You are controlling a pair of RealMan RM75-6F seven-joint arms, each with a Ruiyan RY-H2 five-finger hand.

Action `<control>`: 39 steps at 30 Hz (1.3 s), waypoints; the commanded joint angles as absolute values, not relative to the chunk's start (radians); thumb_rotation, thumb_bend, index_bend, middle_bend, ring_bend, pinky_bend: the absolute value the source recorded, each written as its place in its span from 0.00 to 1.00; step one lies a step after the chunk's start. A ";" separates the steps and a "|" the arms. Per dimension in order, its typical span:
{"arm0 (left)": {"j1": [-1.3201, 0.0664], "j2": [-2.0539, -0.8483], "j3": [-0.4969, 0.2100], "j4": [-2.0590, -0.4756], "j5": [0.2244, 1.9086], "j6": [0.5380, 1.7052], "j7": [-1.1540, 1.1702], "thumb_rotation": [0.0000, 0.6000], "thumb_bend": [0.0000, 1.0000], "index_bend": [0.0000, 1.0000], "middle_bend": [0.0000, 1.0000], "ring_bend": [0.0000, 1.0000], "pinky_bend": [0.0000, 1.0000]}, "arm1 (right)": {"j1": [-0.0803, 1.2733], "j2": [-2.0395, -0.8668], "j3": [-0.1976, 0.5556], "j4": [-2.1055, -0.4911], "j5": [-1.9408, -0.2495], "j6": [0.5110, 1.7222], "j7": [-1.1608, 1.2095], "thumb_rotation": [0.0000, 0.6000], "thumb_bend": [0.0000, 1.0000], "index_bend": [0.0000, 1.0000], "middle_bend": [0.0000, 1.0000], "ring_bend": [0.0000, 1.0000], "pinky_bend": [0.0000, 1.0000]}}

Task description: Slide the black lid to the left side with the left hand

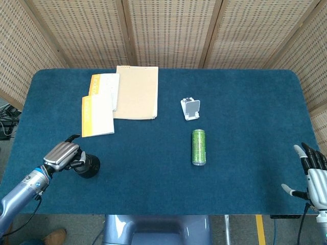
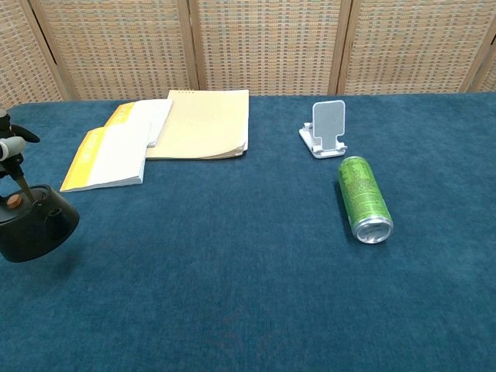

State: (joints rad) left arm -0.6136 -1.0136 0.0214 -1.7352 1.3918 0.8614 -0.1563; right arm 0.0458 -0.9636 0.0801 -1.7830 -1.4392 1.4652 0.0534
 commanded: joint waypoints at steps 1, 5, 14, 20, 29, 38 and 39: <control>-0.616 -1.015 0.016 -1.737 1.381 0.857 -0.126 0.19 0.98 1.00 1.00 0.85 0.08 | 0.045 -0.963 0.081 -1.782 -1.438 1.466 0.056 1.00 0.00 0.00 0.00 0.00 0.00; -0.612 -1.035 0.007 -1.706 1.403 0.896 -0.050 0.19 0.98 1.00 1.00 0.85 0.25 | 0.045 -0.962 0.081 -1.782 -1.441 1.468 0.059 1.00 0.00 0.00 0.00 0.00 0.00; -0.600 -1.083 -0.007 -1.668 1.405 0.949 0.089 0.19 0.94 1.00 1.00 0.85 0.92 | 0.043 -0.960 0.081 -1.782 -1.442 1.471 0.064 1.00 0.00 0.00 0.00 0.00 0.00; -0.602 -1.083 -0.010 -1.673 1.387 0.940 0.126 0.19 0.95 1.00 1.00 0.85 0.95 | 0.044 -0.960 0.081 -1.782 -1.442 1.470 0.065 1.00 0.00 0.00 0.00 0.00 0.00; -0.608 -1.093 -0.028 -1.648 1.410 0.964 0.142 0.27 1.00 1.00 1.00 0.85 0.97 | 0.043 -0.959 0.081 -1.783 -1.443 1.472 0.067 1.00 0.00 0.00 0.00 0.00 0.00; -0.642 -1.140 -0.080 -1.582 1.482 1.027 0.135 0.53 1.00 1.00 1.00 0.85 0.98 | 0.043 -0.958 0.082 -1.783 -1.443 1.471 0.068 1.00 0.00 0.00 0.00 0.00 0.00; -0.653 -1.149 -0.089 -1.567 1.496 1.031 0.122 0.54 1.00 1.00 1.00 0.85 0.98 | 0.044 -0.958 0.082 -1.783 -1.442 1.470 0.068 1.00 0.00 0.00 0.00 0.00 0.00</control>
